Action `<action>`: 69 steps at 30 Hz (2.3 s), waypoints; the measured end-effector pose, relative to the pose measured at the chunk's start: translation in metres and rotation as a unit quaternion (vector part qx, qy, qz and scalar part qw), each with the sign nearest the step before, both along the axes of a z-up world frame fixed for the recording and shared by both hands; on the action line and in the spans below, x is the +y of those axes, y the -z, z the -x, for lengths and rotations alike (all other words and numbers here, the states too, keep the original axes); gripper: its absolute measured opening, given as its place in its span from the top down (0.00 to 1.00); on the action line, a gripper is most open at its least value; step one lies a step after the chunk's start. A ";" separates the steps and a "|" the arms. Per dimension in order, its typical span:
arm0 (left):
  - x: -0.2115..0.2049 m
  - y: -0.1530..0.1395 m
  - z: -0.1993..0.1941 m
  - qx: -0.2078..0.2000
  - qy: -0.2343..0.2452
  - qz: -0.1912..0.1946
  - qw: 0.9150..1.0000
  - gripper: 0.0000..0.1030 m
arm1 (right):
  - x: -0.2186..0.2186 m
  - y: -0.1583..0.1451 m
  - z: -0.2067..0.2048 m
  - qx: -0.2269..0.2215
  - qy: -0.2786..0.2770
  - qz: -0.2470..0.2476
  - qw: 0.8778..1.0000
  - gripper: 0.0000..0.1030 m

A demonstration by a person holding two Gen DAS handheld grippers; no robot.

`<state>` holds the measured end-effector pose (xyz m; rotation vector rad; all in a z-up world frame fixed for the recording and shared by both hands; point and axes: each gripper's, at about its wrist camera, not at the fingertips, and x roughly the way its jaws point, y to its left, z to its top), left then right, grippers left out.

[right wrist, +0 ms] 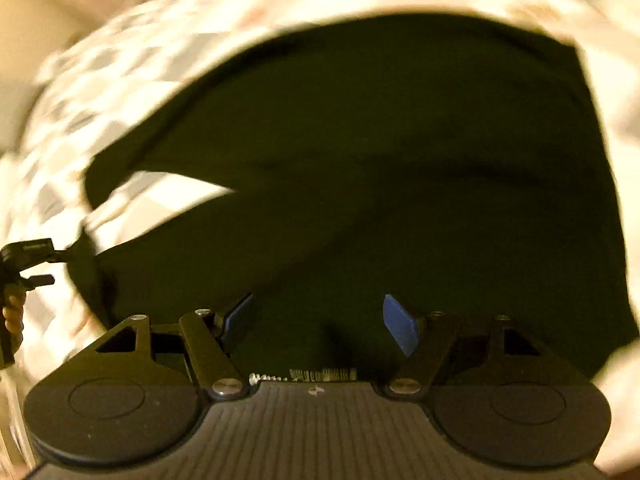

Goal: Fold clothes

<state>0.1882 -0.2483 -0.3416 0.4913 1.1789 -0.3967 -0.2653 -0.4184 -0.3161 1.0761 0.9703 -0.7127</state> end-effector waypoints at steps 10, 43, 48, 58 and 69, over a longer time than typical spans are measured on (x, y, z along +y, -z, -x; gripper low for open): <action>0.027 0.047 -0.074 0.062 -0.002 -0.001 0.998 0.94 | 0.117 -0.013 0.020 0.052 0.161 -0.031 0.985 0.26; -0.005 0.137 -0.029 -0.316 0.639 -0.161 0.683 0.74 | 0.131 0.041 -0.087 0.122 0.090 -0.062 0.986 0.16; 0.003 0.172 -0.039 -0.343 0.693 -0.197 0.603 0.70 | 0.123 0.055 -0.080 0.134 0.121 -0.095 0.979 0.14; -0.115 -0.007 -0.163 -0.365 0.419 -0.007 0.832 0.78 | 0.099 0.058 -0.097 0.109 0.120 -0.099 0.982 0.14; -0.021 -0.001 -0.138 -0.075 0.225 0.015 0.971 0.70 | 0.102 0.040 -0.084 0.088 0.117 -0.041 0.988 0.13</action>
